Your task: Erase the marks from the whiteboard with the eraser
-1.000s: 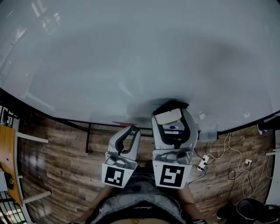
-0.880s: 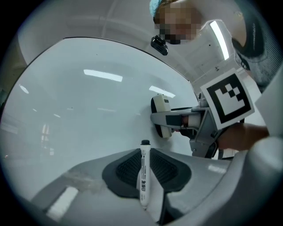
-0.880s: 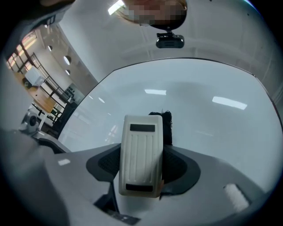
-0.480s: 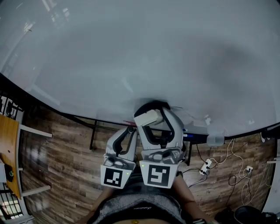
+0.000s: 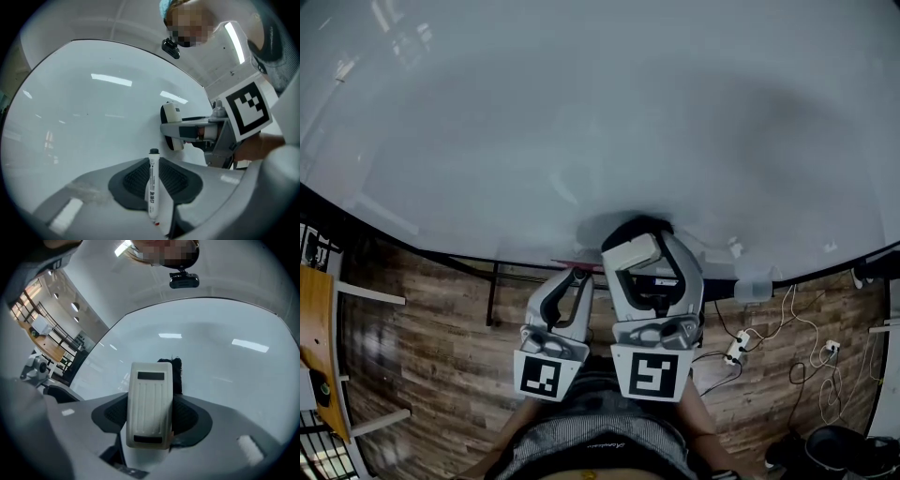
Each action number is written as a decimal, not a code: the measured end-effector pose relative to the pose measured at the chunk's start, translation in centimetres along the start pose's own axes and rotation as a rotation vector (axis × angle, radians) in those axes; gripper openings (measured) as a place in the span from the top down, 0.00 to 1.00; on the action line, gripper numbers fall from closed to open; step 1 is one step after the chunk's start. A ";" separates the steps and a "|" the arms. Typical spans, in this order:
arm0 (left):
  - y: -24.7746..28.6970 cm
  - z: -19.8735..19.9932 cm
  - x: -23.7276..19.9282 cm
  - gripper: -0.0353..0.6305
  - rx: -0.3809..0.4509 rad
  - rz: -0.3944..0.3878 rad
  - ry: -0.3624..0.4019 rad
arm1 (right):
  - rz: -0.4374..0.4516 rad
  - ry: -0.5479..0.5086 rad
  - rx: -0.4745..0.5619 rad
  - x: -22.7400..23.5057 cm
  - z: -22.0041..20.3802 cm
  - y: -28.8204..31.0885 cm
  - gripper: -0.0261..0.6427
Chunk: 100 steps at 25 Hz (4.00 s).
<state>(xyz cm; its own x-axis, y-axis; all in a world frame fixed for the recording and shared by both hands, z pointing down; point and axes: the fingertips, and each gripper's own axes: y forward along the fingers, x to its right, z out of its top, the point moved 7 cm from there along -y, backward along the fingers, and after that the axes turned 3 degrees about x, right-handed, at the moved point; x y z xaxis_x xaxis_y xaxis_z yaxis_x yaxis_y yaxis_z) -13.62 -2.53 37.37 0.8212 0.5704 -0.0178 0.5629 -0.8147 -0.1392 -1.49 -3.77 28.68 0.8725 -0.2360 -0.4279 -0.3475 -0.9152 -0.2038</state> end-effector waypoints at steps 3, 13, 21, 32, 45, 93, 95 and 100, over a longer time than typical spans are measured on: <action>0.5 -0.3 0.6 0.84 0.002 -0.023 -0.006 | -0.047 -0.019 -0.020 1.3 -0.7 -0.9 0.57; 1.6 -0.4 2.0 0.84 0.000 -0.057 -0.008 | -0.080 0.091 0.001 2.5 -0.8 -1.4 0.57; 0.8 -0.1 0.9 0.84 -0.008 0.013 0.008 | 0.080 0.110 0.036 -0.5 0.0 0.4 0.57; 0.7 -0.3 0.6 0.84 -0.015 0.025 0.012 | 0.119 0.129 0.017 -1.4 -0.6 0.6 0.57; 3.1 -0.5 5.4 0.84 0.005 -0.090 -0.028 | -0.131 0.086 -0.045 7.7 -3.4 -5.2 0.57; 0.2 0.9 3.9 0.84 0.032 -0.026 0.012 | -0.109 0.204 -0.084 5.0 -6.1 -7.1 0.57; 0.8 0.9 4.3 0.84 0.029 -0.029 0.019 | -0.089 0.228 -0.084 4.7 -6.6 -7.4 0.57; 1.5 0.8 5.1 0.84 0.014 -0.032 0.018 | -0.064 0.297 -0.100 3.8 -7.5 -8.1 0.57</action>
<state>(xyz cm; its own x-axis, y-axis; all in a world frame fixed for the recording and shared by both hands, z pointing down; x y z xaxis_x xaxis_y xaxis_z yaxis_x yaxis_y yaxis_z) -8.66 -0.75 36.27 0.8041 0.5945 0.0044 0.5879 -0.7942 -0.1537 7.20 0.31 35.37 0.9588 -0.2483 -0.1378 -0.2658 -0.9554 -0.1283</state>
